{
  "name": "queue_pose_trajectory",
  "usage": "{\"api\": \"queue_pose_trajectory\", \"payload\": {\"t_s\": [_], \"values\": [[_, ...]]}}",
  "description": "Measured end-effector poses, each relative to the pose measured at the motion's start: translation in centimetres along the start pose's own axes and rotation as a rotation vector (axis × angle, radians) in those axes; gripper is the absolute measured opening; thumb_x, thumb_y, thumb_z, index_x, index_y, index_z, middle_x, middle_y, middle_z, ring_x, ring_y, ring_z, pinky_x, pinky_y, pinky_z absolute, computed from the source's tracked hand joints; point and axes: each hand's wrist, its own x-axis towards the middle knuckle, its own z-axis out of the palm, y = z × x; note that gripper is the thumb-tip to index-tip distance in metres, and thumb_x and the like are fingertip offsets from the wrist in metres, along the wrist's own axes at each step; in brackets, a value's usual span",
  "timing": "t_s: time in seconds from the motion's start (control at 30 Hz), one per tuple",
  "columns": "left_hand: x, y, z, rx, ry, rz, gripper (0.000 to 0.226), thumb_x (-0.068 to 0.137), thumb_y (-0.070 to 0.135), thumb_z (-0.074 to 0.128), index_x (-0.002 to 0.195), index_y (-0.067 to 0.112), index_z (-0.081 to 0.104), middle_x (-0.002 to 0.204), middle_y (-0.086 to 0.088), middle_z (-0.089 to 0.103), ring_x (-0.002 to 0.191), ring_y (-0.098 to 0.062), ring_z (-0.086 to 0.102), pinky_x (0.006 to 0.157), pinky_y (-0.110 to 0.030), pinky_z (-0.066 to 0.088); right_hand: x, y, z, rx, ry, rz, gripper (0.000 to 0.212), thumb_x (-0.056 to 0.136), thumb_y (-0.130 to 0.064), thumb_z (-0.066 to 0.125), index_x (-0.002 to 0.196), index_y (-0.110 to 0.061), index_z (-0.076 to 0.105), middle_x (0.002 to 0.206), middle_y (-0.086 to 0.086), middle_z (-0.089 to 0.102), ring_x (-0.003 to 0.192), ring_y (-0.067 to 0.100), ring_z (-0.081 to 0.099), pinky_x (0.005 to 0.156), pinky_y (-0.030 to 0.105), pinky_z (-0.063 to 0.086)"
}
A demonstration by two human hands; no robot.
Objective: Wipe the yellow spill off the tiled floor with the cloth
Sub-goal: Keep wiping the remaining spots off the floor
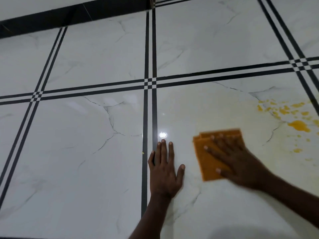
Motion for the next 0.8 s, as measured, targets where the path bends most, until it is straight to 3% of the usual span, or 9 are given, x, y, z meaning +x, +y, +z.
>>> {"api": "queue_pose_trajectory", "payload": {"t_s": [0.13, 0.23, 0.3, 0.43, 0.53, 0.6, 0.7, 0.77, 0.8], "values": [[0.0, -0.1, 0.2, -0.003, 0.009, 0.007, 0.080, 0.096, 0.057, 0.035, 0.162, 0.017, 0.011, 0.170, -0.007, 0.003, 0.157, -0.021, 0.001, 0.122, -0.050, 0.018, 9.2, 7.8, -2.5, 0.000, 0.030, 0.220, 0.069, 0.100, -0.064, 0.017, 0.162, -0.034, 0.011, 0.168, 0.019, 0.025, 0.152, 0.047, 0.027, 0.119, 0.066, 0.022], [-0.1, -0.2, 0.1, -0.006, 0.012, 0.009, 0.081, 0.096, 0.057, 0.035, 0.162, 0.017, 0.012, 0.170, -0.007, 0.003, 0.157, -0.022, 0.001, 0.121, -0.050, 0.019, 14.9, 4.9, -1.9, 0.096, 0.181, 0.514, 0.066, 0.101, -0.053, 0.019, 0.161, -0.027, 0.027, 0.165, 0.022, 0.031, 0.151, 0.050, 0.028, 0.120, 0.068, 0.015], [-0.1, -0.1, 0.0, 0.008, 0.010, 0.012, 0.080, 0.096, 0.058, 0.034, 0.162, 0.017, 0.012, 0.170, -0.006, 0.003, 0.157, -0.022, 0.001, 0.121, -0.050, 0.019, 16.2, 1.3, -1.6, 0.085, 0.247, 0.626, 0.066, 0.102, -0.051, 0.026, 0.161, -0.024, 0.029, 0.165, 0.022, 0.030, 0.151, 0.050, 0.026, 0.121, 0.067, 0.011], [-0.1, -0.3, 0.0, 0.002, 0.001, 0.016, 0.081, 0.096, 0.058, 0.033, 0.162, 0.017, 0.012, 0.170, -0.006, 0.003, 0.157, -0.023, 0.001, 0.121, -0.051, 0.019, 9.5, -4.8, -0.1, 0.017, 0.163, 0.312, 0.068, 0.101, -0.054, 0.030, 0.164, -0.033, 0.015, 0.172, 0.015, 0.014, 0.157, 0.043, 0.012, 0.125, 0.066, 0.008], [0.0, 0.0, -0.3, 0.002, -0.005, 0.012, 0.084, 0.094, 0.061, 0.035, 0.162, 0.017, 0.011, 0.170, -0.006, 0.002, 0.157, -0.023, 0.001, 0.121, -0.051, 0.020, -0.6, -3.8, 0.9, 0.009, 0.133, 0.229, 0.071, 0.098, -0.051, 0.039, 0.164, -0.035, 0.017, 0.171, 0.015, 0.019, 0.156, 0.042, 0.020, 0.121, 0.067, 0.019], [-0.1, 0.1, -0.4, -0.003, 0.000, 0.009, 0.088, 0.091, 0.063, 0.038, 0.162, 0.017, 0.012, 0.170, -0.006, 0.004, 0.157, -0.023, 0.001, 0.120, -0.050, 0.020, -3.5, 2.4, 0.5, 0.015, 0.173, 0.383, 0.069, 0.100, -0.048, 0.033, 0.164, -0.033, 0.013, 0.168, 0.020, 0.024, 0.152, 0.046, 0.029, 0.116, 0.068, 0.026], [-0.1, -0.2, -0.1, 0.013, 0.010, 0.029, 0.091, 0.090, 0.066, 0.040, 0.161, 0.015, 0.014, 0.170, -0.007, 0.005, 0.157, -0.024, 0.002, 0.121, -0.049, 0.019, -0.2, 9.0, -1.3, 0.012, 0.225, 0.796, 0.066, 0.105, -0.055, 0.013, 0.165, -0.027, 0.016, 0.164, 0.028, 0.026, 0.145, 0.052, 0.031, 0.113, 0.068, 0.027], [-0.2, -0.3, 0.0, 0.025, 0.021, 0.033, 0.092, 0.090, 0.068, 0.038, 0.161, 0.015, 0.014, 0.169, -0.008, 0.007, 0.157, -0.025, 0.002, 0.121, -0.049, 0.019, 3.8, 7.2, -1.7, 0.073, 0.217, 0.883, 0.069, 0.101, -0.056, 0.019, 0.163, -0.024, 0.024, 0.161, 0.028, 0.031, 0.144, 0.051, 0.033, 0.115, 0.068, 0.026], [-0.1, -0.3, 0.0, 0.035, 0.022, 0.032, 0.091, 0.090, 0.068, 0.037, 0.161, 0.015, 0.014, 0.169, -0.009, 0.007, 0.157, -0.025, 0.003, 0.120, -0.050, 0.020, 5.4, 4.8, -1.5, 0.056, 0.230, 0.826, 0.070, 0.098, -0.055, 0.025, 0.161, -0.024, 0.028, 0.162, 0.026, 0.032, 0.145, 0.049, 0.034, 0.117, 0.067, 0.024]]}}
